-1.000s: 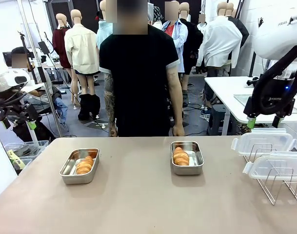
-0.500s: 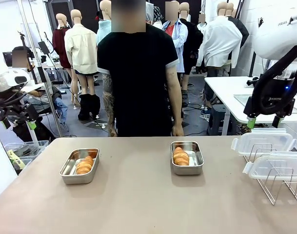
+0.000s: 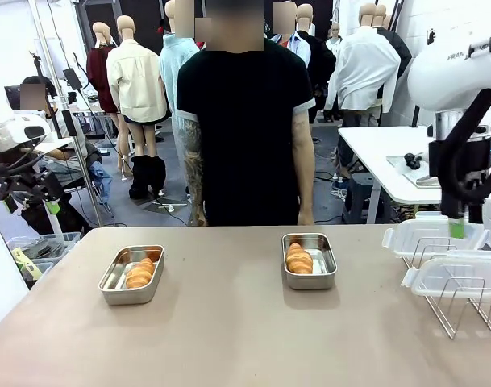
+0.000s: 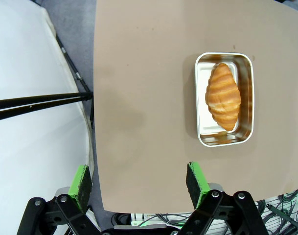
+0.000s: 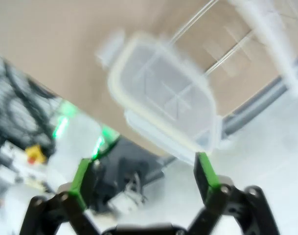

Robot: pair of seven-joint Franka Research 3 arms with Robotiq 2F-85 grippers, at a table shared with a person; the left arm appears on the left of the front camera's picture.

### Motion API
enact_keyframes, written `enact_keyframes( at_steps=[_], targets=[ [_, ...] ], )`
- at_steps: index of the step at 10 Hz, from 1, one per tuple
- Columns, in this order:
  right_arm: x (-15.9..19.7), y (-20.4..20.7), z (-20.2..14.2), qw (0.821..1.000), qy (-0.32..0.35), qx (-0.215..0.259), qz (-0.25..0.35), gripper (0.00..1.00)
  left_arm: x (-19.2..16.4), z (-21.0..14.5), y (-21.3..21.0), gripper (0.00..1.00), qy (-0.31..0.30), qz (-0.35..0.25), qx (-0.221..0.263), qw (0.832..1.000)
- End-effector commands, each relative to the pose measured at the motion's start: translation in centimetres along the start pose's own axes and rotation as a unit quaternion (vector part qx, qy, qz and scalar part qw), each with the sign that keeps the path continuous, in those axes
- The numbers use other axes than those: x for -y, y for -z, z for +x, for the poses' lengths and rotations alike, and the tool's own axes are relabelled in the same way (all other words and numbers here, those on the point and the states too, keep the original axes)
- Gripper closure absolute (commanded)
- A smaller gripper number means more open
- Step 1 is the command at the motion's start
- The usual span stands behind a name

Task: Place the bread in airtight containers.
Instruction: Pick up one Airtight Container lid and hand it to the human.

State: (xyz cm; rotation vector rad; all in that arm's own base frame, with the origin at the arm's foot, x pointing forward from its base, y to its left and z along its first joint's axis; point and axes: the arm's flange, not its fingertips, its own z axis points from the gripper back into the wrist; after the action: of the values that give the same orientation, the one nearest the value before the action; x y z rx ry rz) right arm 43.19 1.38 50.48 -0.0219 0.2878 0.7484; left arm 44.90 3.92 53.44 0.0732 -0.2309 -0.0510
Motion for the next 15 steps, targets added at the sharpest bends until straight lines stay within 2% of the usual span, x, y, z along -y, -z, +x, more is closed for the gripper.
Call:
enact_keyframes(
  at_steps=[1, 2, 3, 4, 5, 6, 7, 9, 10, 12, 15],
  targets=[
    [0.6, 1.2, -1.2, 0.972, -0.205, -0.089, -0.067, 0.00, -0.1, 0.0, -0.1, 0.00, -0.008, 0.013, 0.002, 1.000],
    [0.8, 1.9, -1.7, 0.952, -0.288, -0.097, -0.049, 0.00, -0.1, 0.0, -0.1, 0.00, -0.008, 0.013, 0.002, 1.000],
    [1.0, 2.7, -1.9, 0.944, -0.317, -0.078, -0.055, 0.00, -0.1, 0.0, -0.1, 0.00, -0.008, 0.013, 0.002, 1.000],
    [1.5, 3.1, -1.7, 0.967, -0.244, -0.009, -0.078, 0.00, -0.1, 0.0, -0.1, 0.00, -0.008, 0.013, 0.002, 1.000],
    [0.4, 1.8, -0.8, 0.968, -0.237, -0.073, -0.026, 0.00, -0.1, 0.0, -0.1, 0.00, -0.008, 0.013, 0.002, 1.000],
    [0.4, 1.8, -0.8, 0.968, -0.237, -0.073, -0.026, 0.00, -0.1, 0.0, -0.1, 0.00, -0.008, 0.013, 0.002, 1.000],
    [1.0, 2.2, -0.9, 0.962, -0.263, -0.058, -0.048, 0.00, -0.1, 0.0, -0.1, 0.00, -0.008, 0.013, 0.002, 1.000],
    [0.8, 3.5, 0.0, 0.946, -0.316, -0.059, -0.051, 0.00, -0.1, 0.0, -0.1, 0.00, -0.008, 0.013, 0.002, 1.000],
    [0.4, 4.1, 0.2, 0.944, -0.317, -0.049, -0.070, 0.00, -0.1, 0.0, -0.1, 0.00, -0.008, 0.013, 0.002, 1.000],
    [-0.6, 5.3, 1.0, 0.958, -0.260, -0.021, -0.116, 0.00, -0.1, 0.0, -0.1, 0.00, -0.008, 0.013, 0.002, 1.000],
    [-0.5, 6.1, 1.7, 0.956, -0.275, -0.013, -0.099, 0.00, -0.1, 0.0, -0.1, 0.00, -0.008, 0.013, 0.002, 1.000]
  ],
)
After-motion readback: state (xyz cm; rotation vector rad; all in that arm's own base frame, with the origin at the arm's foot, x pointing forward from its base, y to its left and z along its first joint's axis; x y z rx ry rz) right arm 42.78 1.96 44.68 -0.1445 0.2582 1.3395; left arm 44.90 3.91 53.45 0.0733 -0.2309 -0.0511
